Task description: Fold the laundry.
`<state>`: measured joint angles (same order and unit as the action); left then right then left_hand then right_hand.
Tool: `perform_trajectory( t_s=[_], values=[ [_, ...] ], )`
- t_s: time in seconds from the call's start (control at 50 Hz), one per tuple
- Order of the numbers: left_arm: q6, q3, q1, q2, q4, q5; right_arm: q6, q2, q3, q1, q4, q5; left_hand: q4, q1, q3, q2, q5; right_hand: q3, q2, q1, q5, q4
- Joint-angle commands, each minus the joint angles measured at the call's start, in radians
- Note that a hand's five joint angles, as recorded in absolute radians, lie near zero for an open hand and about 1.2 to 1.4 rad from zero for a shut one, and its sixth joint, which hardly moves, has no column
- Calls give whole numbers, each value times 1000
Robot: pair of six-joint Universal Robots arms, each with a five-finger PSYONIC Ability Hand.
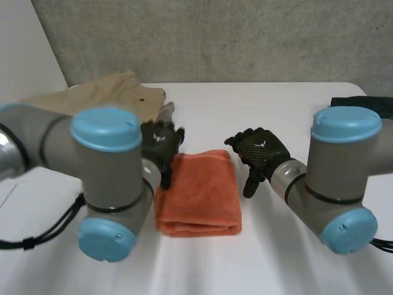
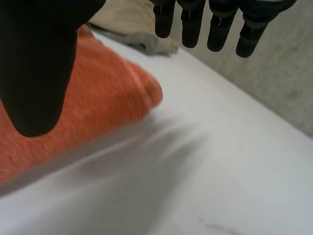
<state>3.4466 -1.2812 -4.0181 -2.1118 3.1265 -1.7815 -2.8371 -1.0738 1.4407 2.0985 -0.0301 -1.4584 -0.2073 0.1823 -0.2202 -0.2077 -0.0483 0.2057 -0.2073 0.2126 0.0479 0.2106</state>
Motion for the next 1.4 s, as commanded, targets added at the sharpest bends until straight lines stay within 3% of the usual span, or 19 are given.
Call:
perform_trajectory(
  t_s=[0.02,0.18,0.26,0.52,0.74,0.82,0.84,0.86,0.98,1.18,1.26,1.4],
  values=[
    [-3,6,-44,101,10,230,8,-120,199,95,-157,-22,29,-4,42,29,45,-31,33,-38,-48,-36],
    [-9,52,-90,130,-14,560,11,-100,365,196,-315,-23,11,14,24,12,27,-31,33,-38,-48,-36],
    [-12,62,-93,128,-49,645,15,-36,372,215,-398,-26,9,17,21,9,24,-31,33,-38,-48,-36],
    [-26,66,-87,112,-66,651,137,115,299,218,-536,-65,11,14,24,12,27,-30,31,-37,-47,-35],
    [-26,69,-93,115,-66,651,151,138,247,209,-573,-62,11,14,24,12,27,305,-303,298,288,300],
    [-26,69,-93,116,-65,651,153,169,225,209,-579,-57,11,14,24,12,27,639,-637,632,622,634],
    [-26,69,-93,116,-65,651,154,172,219,209,-579,-56,11,14,24,12,27,788,-786,781,771,783],
    [-27,71,-94,116,-65,651,153,178,204,209,-580,-56,11,14,24,12,27,1176,-1174,1169,1159,1171],
    [-26,72,-96,125,-65,651,145,169,142,186,-580,-60,9,17,21,9,24,1191,-1189,1184,1174,1186],
    [-44,125,-131,150,-63,649,136,68,-34,-47,-582,-25,9,17,21,9,24,1191,-1189,1184,1174,1186],
    [-69,152,-131,153,-62,651,97,55,-123,-162,-584,45,9,17,21,9,24,1191,-1189,1184,1174,1186],
    [-81,158,-127,162,-62,651,-42,133,-299,-438,-596,245,9,17,21,9,24,1191,-1189,1184,1174,1186]
  ],
)
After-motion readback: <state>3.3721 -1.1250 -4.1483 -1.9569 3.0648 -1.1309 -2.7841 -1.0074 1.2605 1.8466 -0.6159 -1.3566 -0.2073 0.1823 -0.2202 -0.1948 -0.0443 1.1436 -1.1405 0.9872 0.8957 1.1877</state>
